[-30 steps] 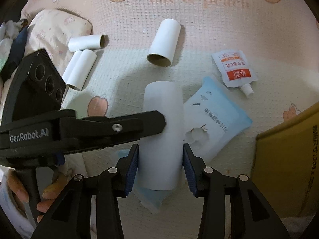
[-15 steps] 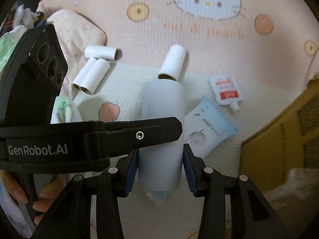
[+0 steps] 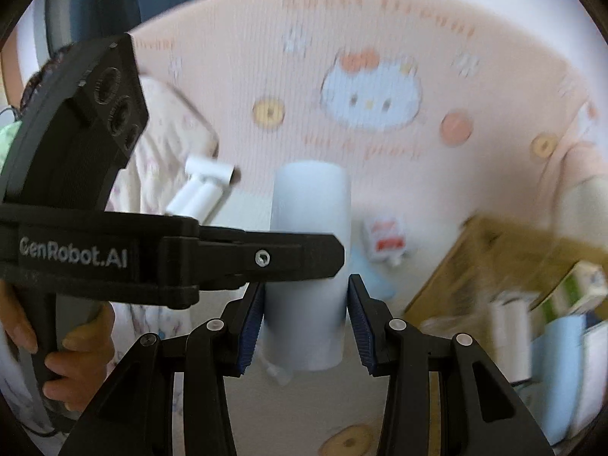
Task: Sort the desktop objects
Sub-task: 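Carry the upright tube with both grippers over the cardboard box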
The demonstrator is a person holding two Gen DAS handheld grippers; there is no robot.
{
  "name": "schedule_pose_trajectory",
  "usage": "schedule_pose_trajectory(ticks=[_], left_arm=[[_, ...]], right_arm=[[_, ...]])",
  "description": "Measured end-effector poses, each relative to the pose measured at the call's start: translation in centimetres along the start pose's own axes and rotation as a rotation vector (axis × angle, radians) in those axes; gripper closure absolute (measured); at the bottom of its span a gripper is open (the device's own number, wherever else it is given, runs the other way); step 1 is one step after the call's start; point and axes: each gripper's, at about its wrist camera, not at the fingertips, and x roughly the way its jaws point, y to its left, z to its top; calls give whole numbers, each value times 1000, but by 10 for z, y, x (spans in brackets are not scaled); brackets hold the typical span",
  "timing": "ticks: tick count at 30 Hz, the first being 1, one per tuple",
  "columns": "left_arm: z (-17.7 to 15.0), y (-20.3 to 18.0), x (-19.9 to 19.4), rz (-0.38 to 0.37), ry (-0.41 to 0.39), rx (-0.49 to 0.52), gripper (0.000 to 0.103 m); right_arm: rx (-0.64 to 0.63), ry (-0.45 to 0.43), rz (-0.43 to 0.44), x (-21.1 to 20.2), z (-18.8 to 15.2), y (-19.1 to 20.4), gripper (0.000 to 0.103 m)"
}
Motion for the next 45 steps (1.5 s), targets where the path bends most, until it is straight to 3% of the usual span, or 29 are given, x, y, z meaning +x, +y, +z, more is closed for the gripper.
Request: schedule_pose_trajectory(ticks=[4, 11, 20, 25, 29, 32, 38, 45], left_arm=[[9, -32, 9, -8, 15, 75, 56], [11, -79, 41, -17, 77, 185, 56], [22, -110, 88, -7, 174, 228, 56], [30, -109, 119, 43, 239, 175, 56], [34, -115, 134, 86, 261, 203, 56], [38, -114, 144, 112, 287, 192, 56], [49, -103, 176, 99, 383, 97, 56], [42, -95, 214, 95, 482, 36, 56]], right_arm=[[27, -43, -47, -24, 6, -18, 63], [167, -53, -5, -50, 2, -64, 63], [210, -40, -26, -67, -11, -110, 63], [285, 14, 9, -60, -18, -142, 63], [271, 66, -16, -51, -19, -152, 63], [314, 99, 26, -42, -17, -166, 63], [352, 161, 74, -28, -16, -190, 63], [396, 279, 63, -12, -26, -214, 63]])
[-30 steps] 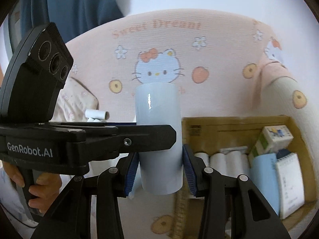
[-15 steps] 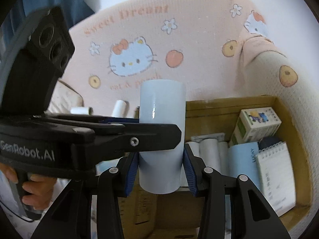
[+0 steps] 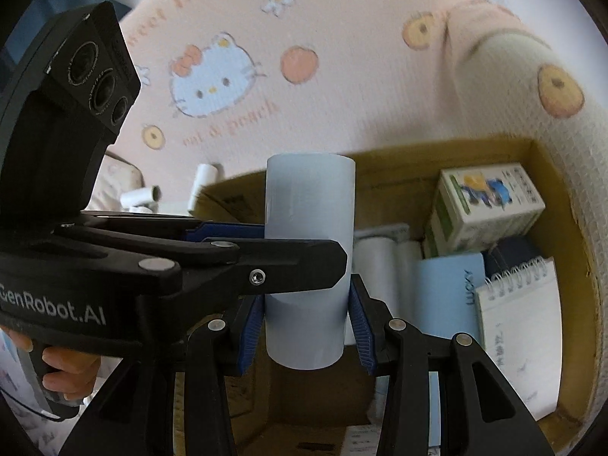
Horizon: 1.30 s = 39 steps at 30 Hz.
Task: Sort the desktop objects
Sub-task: 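Carry the upright tube with both grippers over the cardboard box, then lower the tube into the box and open both grippers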
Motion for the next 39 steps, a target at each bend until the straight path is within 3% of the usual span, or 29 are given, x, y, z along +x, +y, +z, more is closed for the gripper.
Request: schedule_pose_trajectory(ticks=[7, 11, 16, 21, 32, 34, 39], left_arm=[[0, 5, 20, 17, 33, -35, 56], [3, 15, 27, 62, 53, -91, 57], [5, 11, 32, 115, 60, -84, 56], [9, 18, 42, 138, 93, -159, 57], [11, 5, 50, 254, 113, -149, 57], [9, 3, 47, 267, 104, -162, 64], [11, 3, 39, 243, 82, -186, 69]], right_arm=[[14, 82, -31, 19, -2, -13, 63], [31, 104, -14, 29, 1, -21, 63], [26, 129, -14, 37, 2, -25, 63], [51, 137, -9, 44, -1, -33, 63], [47, 136, -58, 43, -1, -41, 63], [41, 137, -58, 44, -2, -42, 63], [-1, 129, -89, 47, -1, -41, 63]])
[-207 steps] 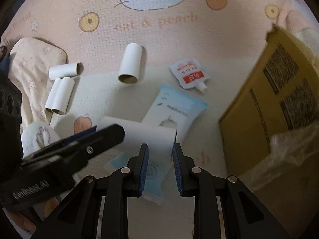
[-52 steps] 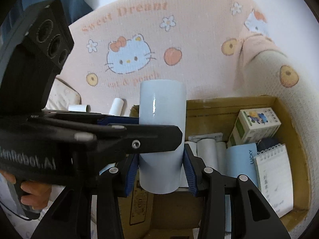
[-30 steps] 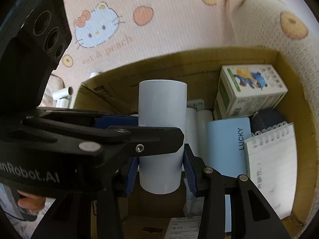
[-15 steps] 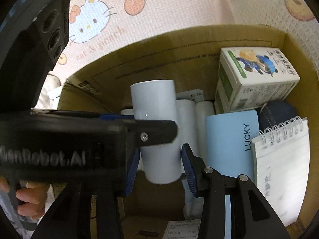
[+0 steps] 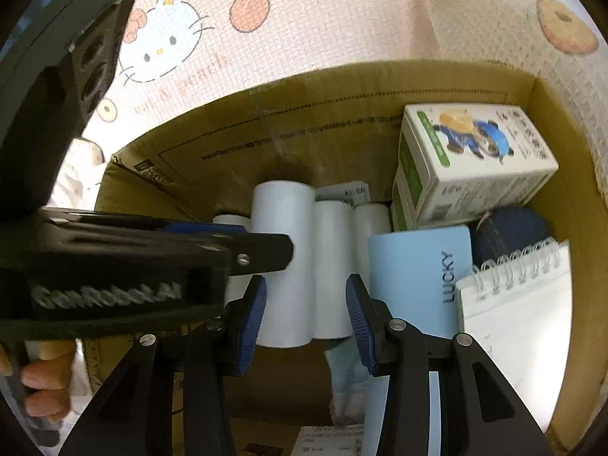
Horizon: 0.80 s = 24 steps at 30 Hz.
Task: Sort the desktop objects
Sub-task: 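Lower the tube into the box and open both grippers, then move both grippers back toward a lying white tube on the blanket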
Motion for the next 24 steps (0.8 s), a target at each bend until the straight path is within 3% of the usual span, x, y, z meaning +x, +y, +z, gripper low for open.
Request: schedule_pose_trajectory(ticks=[6, 12, 13, 15, 19, 22, 24], left_arm=[[-6, 4, -12, -52, -27, 33, 69], [-26, 3, -49, -115, -191, 140, 69], [-30, 6, -55, -133, -229, 159, 72], [-41, 12, -68, -164, -303, 187, 88], [-59, 35, -89, -220, -400, 208, 88], [-80, 48, -112, -187, -497, 264, 88], [-97, 60, -126, -132, -558, 321, 88]], right_arm=[[12, -9, -11, -6, -3, 0, 63], [-33, -76, -36, -39, -12, 14, 63], [-48, -95, -47, -46, -14, 19, 63], [-62, -124, -45, -56, -18, 26, 63], [-86, -171, -19, -73, -27, 43, 63], [-143, -193, -31, -81, -32, 63, 63], [-179, -229, -52, -74, -12, 95, 63]])
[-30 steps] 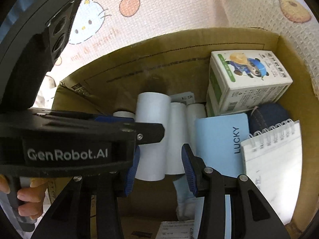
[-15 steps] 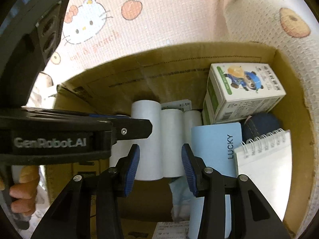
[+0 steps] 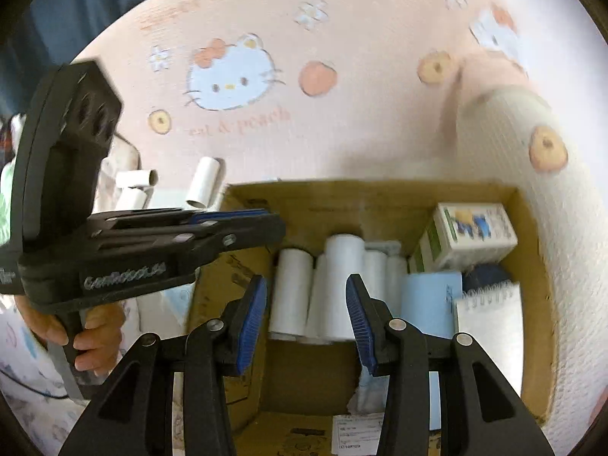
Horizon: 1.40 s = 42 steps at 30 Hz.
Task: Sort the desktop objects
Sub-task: 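Move both grippers back toward a lying white tube on the blanket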
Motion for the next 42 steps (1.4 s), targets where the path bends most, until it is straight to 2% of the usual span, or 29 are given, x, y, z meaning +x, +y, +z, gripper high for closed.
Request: schedule_pose_trajectory(ticks=[2, 5, 8, 11, 14, 18, 20, 23, 25, 27, 32, 34, 38, 42], left_arm=[[-11, 10, -17, 32, -46, 38, 88], [-27, 32, -34, 44, -68, 34, 88], [-42, 55, -44, 86, -92, 18, 88], [-57, 77, -37, 132, -61, 14, 83], [-75, 103, -22, 180, -35, 4, 66], [-100, 148, -1, 266, 36, -69, 66], [-106, 171, 3, 288, 52, -156, 66], [-101, 193, -4, 243, 14, -274, 64], [-101, 198, -9, 248, -19, -297, 58], [-103, 203, -10, 267, -20, -318, 57], [-101, 221, -5, 201, -8, -409, 57], [-101, 228, -6, 194, -19, -442, 56], [-96, 248, -2, 177, -22, -521, 56], [-92, 277, -11, 118, -89, -645, 56]], right_arm=[[-26, -46, -1, -11, 0, 13, 63], [-27, -113, 29, -16, 2, 32, 63], [-38, -180, -42, -19, 3, 52, 63], [-64, -213, -77, -18, 7, 72, 63], [-81, -238, -53, -13, 6, 94, 63], [-118, -242, -47, -6, 2, 126, 63], [-135, -237, -62, 3, 1, 140, 63], [-149, -217, -71, 17, 0, 158, 63], [-158, -203, -61, 27, 1, 168, 63], [-158, -191, -62, 38, 2, 176, 63], [-122, -204, -141, 66, 1, 190, 63], [-102, -183, -124, 80, 1, 193, 63], [-173, -133, -158, 112, 2, 208, 63], [-253, -100, -192, 137, 9, 220, 63]])
